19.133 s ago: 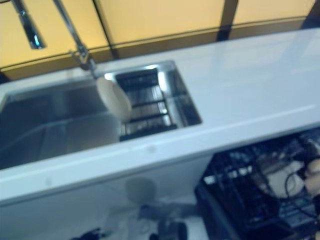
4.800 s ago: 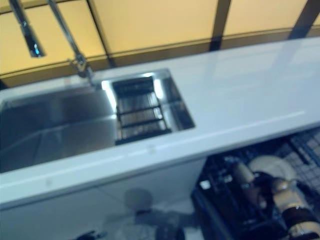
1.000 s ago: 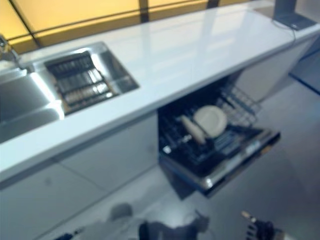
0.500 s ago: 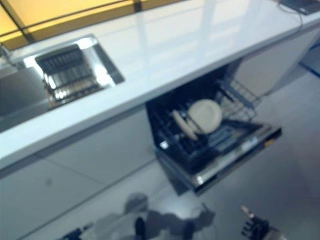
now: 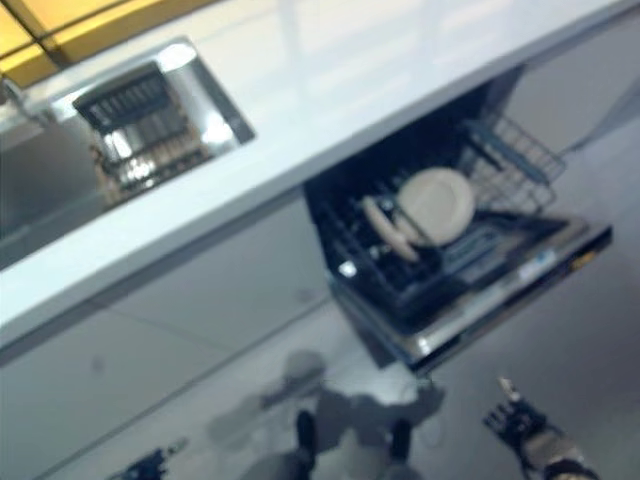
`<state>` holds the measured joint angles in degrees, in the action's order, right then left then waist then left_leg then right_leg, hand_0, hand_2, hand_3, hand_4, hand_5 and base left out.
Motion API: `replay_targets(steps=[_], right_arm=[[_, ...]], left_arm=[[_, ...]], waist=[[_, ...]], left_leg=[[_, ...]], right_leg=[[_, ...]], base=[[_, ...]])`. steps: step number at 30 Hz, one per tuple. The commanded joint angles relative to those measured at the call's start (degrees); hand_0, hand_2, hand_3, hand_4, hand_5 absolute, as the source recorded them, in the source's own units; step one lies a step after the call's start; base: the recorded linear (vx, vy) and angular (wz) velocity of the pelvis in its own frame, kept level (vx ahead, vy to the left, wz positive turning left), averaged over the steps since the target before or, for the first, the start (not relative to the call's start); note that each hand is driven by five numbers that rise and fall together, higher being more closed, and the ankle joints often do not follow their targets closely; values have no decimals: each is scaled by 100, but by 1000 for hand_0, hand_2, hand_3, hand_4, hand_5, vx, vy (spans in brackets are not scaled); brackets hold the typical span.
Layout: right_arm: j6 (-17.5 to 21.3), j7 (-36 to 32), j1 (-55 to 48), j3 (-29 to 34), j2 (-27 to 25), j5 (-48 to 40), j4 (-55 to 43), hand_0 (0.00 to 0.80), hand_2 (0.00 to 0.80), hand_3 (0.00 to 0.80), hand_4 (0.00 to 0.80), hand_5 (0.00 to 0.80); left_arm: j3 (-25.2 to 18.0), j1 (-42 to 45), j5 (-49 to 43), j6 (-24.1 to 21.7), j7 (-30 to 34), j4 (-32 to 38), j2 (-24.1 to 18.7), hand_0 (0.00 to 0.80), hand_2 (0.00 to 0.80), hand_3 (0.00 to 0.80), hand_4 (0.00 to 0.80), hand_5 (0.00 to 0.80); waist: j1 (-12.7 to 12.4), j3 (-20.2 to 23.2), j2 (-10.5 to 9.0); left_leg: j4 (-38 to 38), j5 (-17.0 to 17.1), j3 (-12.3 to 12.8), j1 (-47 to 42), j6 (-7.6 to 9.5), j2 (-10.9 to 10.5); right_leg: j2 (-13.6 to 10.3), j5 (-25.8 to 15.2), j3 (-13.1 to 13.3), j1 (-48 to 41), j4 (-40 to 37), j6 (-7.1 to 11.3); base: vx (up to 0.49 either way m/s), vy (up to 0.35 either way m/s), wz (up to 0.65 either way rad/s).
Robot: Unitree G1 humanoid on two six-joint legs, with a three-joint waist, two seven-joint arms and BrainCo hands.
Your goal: Take plates into dishwasher
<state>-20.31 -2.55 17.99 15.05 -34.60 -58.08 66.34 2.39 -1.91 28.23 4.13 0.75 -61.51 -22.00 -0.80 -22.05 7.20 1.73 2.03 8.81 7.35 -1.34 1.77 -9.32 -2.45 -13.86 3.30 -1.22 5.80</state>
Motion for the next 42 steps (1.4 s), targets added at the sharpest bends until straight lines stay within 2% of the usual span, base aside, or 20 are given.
replay_targets(steps=[1,5,10,15,19,30,42], right_arm=[[181,123,497,-50,-494,-383,70,0,0,0,0,0],[209,38,934,-118,-715,-533,126,0,0,0,0,0],[220,-16,1483,-323,-857,-141,104,0,0,0,0,0],[61,40,2254,-716,-960,-275,-120,0,0,0,0,0],[84,20,2711,-980,-895,-456,-323,0,0,0,0,0],[377,-505,3538,-1599,-642,-891,-925,0,0,0,0,0],[593,-475,3902,-1903,-601,-1165,-1193,0,0,0,0,0]], left_arm=[[229,12,106,-51,38,-10,43,0,0,0,0,0],[316,51,194,-39,28,47,114,0,0,0,0,0],[438,45,232,-6,13,127,192,0,0,0,0,0],[599,40,372,106,25,244,240,0,0,0,0,0],[616,67,387,135,29,222,256,0,0,0,0,0],[551,125,175,213,129,312,93,0,0,0,0,0],[425,154,1,208,185,227,-102,0,0,0,0,0]], waist=[[-121,-26,77],[-163,-141,233],[-238,-249,359],[-349,-286,470],[-406,-268,502],[-650,-143,303],[-795,-33,28]], left_leg=[[936,-829,21,196,467,-183],[1268,-886,14,399,466,-238],[1460,-905,-42,487,474,-315],[1386,-813,-126,459,462,-406],[1259,-741,-151,391,433,-425],[1010,-682,-232,132,406,-342],[632,-549,-343,-72,353,-263]], right_leg=[[-178,1029,-80,716,1808,-482],[-271,1164,-70,904,2155,-579],[-372,1271,-63,1012,2490,-655],[-433,1343,-101,1019,2606,-669],[-423,1340,-153,928,2519,-668],[-348,1224,-338,474,2117,-606],[-151,1076,-485,111,1619,-535]], base=[[-23,17,9],[-7,46,11],[-2,42,14],[0,50,10],[5,45,4],[3,-2,1],[6,-12,0]])
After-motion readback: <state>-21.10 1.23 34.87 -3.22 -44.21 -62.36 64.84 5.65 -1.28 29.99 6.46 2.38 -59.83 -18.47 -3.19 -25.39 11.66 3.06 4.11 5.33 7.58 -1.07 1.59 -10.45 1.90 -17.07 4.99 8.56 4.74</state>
